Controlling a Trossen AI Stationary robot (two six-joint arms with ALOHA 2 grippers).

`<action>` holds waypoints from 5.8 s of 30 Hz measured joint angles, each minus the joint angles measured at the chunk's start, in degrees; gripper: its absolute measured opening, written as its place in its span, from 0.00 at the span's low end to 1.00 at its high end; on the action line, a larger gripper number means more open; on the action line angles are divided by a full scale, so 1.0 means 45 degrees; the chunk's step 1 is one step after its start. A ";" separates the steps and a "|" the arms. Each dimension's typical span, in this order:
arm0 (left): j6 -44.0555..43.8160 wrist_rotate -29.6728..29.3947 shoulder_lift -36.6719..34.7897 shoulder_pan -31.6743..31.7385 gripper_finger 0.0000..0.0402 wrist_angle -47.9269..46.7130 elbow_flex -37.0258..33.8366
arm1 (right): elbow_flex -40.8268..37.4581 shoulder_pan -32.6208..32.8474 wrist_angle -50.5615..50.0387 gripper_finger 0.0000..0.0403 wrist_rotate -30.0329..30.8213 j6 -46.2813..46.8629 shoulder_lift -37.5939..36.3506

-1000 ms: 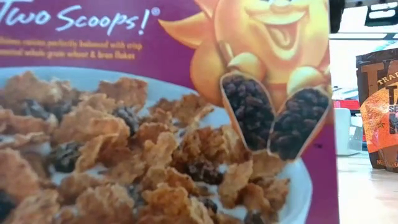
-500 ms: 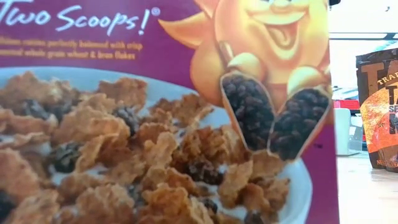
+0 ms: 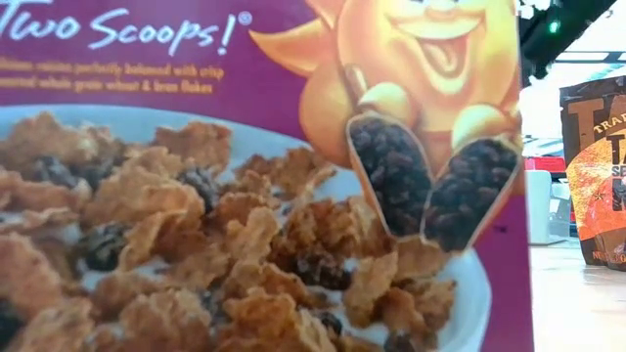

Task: Pick & Place Kitchen Items
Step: Put the red cereal box into the gray bin, then put the green cereal box into the gray bin

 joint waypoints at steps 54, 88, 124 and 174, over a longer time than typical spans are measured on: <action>-0.0034 0.0005 0.0000 0.0000 0.53 -0.0010 0.0001 | 0.1067 0.0449 0.7081 0.52 -0.8456 -0.4605 0.0140; 0.1622 0.0005 0.0005 0.0000 0.53 -0.0510 0.0000 | 0.3537 0.8641 0.3584 0.44 -1.8000 2.3457 0.6606; 0.0758 0.0117 0.0005 0.0000 0.53 -0.0544 0.0000 | 0.3537 0.8385 -0.0853 0.02 -1.6093 1.8761 0.6872; 0.0189 0.0112 0.0005 -0.0005 0.53 -0.0558 0.0000 | 0.2032 0.7409 -0.1593 0.39 -1.3257 1.7877 0.5168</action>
